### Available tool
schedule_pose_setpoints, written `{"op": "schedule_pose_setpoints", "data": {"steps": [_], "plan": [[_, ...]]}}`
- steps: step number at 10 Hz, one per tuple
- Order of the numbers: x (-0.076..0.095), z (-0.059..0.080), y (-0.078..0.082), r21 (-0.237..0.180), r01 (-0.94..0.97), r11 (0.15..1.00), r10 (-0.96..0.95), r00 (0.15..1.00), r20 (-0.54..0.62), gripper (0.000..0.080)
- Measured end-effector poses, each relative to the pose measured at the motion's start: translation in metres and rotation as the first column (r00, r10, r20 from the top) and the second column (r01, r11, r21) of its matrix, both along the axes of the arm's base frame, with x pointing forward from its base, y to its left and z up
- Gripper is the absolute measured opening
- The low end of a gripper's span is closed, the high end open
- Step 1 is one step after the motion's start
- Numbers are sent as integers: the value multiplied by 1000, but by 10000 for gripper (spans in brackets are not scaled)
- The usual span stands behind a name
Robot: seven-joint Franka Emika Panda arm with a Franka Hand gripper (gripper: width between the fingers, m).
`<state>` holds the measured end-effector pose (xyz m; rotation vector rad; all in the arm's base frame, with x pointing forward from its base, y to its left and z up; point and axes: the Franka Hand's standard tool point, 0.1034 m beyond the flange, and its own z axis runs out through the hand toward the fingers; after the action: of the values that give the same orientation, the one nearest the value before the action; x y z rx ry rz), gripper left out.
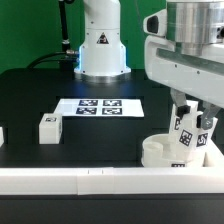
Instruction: Assemble stool
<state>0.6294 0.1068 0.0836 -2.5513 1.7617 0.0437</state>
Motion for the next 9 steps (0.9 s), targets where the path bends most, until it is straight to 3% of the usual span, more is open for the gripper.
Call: {"op": "schedule_pose_setpoints", "data": {"steps": [3, 5, 6, 9], "plan": [[0, 0, 2, 13, 315, 949, -314, 949, -19, 334], [2, 0, 4, 57, 565, 823, -566, 824, -3, 334], [4, -1, 5, 94, 704, 704, -707, 707, 0, 334], [7, -1, 12, 173, 779, 602, -794, 608, 24, 334]]}}
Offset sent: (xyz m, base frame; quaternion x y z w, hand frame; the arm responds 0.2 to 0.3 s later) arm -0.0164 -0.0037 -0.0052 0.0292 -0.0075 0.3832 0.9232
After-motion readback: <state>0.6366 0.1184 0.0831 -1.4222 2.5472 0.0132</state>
